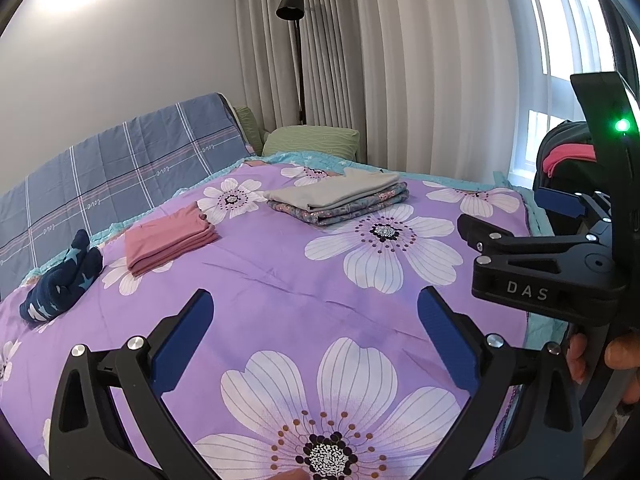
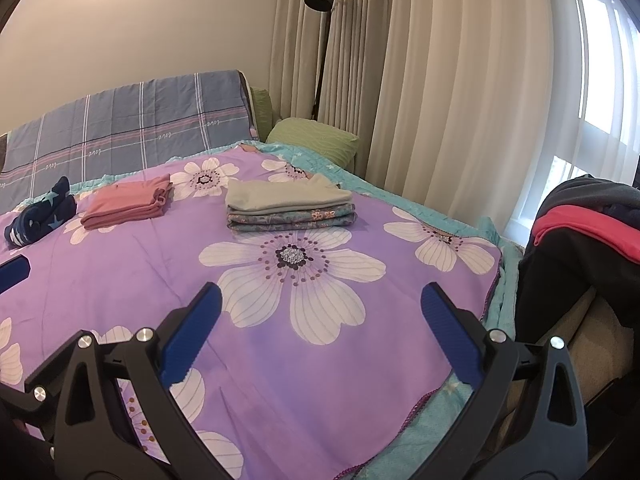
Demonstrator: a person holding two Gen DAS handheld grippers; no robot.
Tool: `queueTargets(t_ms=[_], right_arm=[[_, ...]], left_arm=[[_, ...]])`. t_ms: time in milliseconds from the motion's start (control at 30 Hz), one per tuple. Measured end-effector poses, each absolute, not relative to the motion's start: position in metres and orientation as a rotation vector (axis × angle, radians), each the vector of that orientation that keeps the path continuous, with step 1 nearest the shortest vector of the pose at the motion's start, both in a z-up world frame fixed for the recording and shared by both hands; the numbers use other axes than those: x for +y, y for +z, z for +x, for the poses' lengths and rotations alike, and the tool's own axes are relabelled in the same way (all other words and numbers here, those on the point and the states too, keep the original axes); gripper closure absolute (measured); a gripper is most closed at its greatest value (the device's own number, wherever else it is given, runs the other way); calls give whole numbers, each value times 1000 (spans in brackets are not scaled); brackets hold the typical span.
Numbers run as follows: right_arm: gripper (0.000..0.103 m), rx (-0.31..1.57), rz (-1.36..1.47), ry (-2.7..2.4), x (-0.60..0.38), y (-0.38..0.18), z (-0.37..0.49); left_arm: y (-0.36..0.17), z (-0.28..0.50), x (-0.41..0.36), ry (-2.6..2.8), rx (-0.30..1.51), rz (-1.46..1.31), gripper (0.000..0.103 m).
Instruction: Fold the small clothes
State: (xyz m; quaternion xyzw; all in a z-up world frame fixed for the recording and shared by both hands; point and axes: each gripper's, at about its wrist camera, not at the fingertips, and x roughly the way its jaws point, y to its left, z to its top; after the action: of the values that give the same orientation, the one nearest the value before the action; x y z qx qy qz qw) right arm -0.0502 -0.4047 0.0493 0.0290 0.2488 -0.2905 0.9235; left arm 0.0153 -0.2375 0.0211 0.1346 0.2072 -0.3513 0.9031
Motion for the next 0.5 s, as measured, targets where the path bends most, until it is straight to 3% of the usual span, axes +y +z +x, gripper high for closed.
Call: queueTargets(t_ms=[500], right_arm=[[2, 514, 59, -594, -404, 47, -50]], left_arm=[[18, 15, -237, -725, 436, 280, 1]])
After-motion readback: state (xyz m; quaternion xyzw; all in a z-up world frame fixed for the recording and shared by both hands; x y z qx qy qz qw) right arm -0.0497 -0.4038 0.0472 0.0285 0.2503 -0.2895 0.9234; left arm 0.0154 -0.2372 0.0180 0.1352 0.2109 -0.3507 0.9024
